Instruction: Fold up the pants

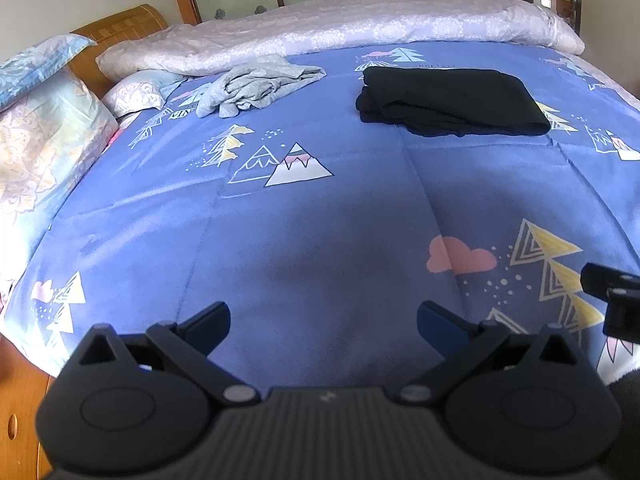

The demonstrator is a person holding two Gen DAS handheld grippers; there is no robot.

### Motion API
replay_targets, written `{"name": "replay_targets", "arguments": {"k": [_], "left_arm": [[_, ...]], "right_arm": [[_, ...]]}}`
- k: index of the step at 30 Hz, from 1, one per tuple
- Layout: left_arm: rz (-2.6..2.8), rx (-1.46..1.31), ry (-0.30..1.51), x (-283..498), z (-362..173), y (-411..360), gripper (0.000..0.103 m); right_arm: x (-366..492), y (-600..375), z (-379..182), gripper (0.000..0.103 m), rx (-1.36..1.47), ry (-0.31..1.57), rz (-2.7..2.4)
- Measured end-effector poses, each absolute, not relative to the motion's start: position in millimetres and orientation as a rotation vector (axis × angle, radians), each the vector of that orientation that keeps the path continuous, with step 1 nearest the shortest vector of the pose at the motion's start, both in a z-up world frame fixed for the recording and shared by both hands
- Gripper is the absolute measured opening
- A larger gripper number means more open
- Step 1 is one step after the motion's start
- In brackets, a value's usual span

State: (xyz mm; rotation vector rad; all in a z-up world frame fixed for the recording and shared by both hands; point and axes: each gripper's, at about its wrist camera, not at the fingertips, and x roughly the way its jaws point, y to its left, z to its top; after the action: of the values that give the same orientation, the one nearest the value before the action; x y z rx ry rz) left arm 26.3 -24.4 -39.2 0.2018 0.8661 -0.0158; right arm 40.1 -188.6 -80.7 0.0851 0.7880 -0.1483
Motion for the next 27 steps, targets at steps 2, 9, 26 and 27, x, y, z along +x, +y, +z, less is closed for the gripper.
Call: {"name": "replay_targets", "arguments": {"k": [2,9,26,27], "left_arm": [[-0.015,0.202,0.87,26.5,-40.2,-24.5,0.103],[-0.015,0.203,0.884,28.1,-42.2,-23.0,0.103],[-0.017,0.219,0.909,30.1,-46.2,-26.5,0.103],[-0.016,0.221,0.91,30.0,-46.4,-26.8,0.103]], "right_arm": [[40.3,-189.4,-81.5,0.103,0.085,0.792,-0.147],[41.8,-191.5,-83.6,0.103,0.094,0.806,-0.143],[43.2,-196.6,-85.1,0.103,0.106,0.817,-0.133],[43.1,-197.0,-84.9,0.103,0.107,0.816,-0.134]]}}
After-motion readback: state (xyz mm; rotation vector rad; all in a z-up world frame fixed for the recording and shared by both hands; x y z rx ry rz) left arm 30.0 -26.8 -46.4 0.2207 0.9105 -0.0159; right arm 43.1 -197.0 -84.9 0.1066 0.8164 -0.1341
